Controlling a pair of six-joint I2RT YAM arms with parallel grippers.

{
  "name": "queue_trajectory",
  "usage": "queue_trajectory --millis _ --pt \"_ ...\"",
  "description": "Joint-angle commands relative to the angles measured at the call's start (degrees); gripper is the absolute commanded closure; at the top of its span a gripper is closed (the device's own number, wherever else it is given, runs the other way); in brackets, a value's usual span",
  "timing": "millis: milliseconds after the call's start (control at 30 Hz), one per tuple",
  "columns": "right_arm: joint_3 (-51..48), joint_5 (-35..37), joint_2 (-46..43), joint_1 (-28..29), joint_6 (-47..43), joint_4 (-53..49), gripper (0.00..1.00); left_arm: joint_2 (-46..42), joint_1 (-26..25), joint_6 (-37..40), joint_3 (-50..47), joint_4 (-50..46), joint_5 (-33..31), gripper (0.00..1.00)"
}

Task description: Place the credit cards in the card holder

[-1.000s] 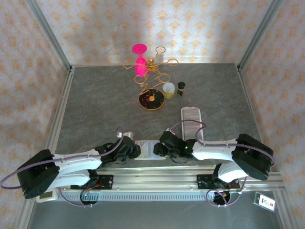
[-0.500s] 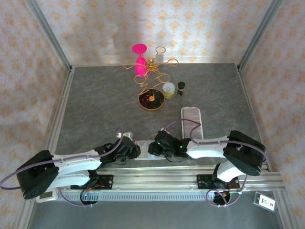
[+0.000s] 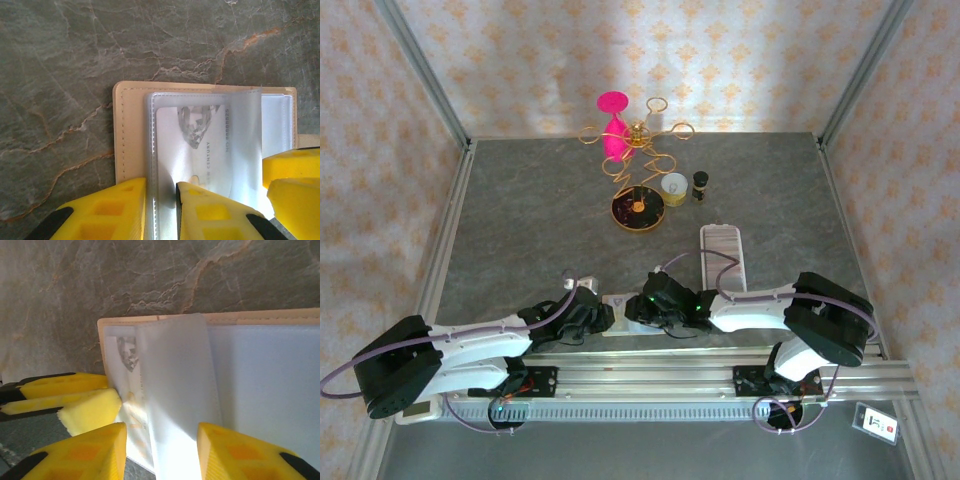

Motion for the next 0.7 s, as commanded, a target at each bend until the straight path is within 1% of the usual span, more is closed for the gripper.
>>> queue_trajectory --millis 0,367,667 --pt "0.7 -0.5 0.4 0.4 1.1 3.4 0.59 0.6 -0.5 -1.0 -1.5 -2.2 0.8 0.77" --pt "1.0 -2.1 2.8 0.6 1.6 6.7 0.61 -0.9 -0.5 -2.1 -2.3 -0.8 1.1 0.77" --pt "1.1 -3.3 4.0 0.6 2.4 11.2 0.62 -2.3 -0.6 -3.2 -3.4 1.0 1.0 0.80"
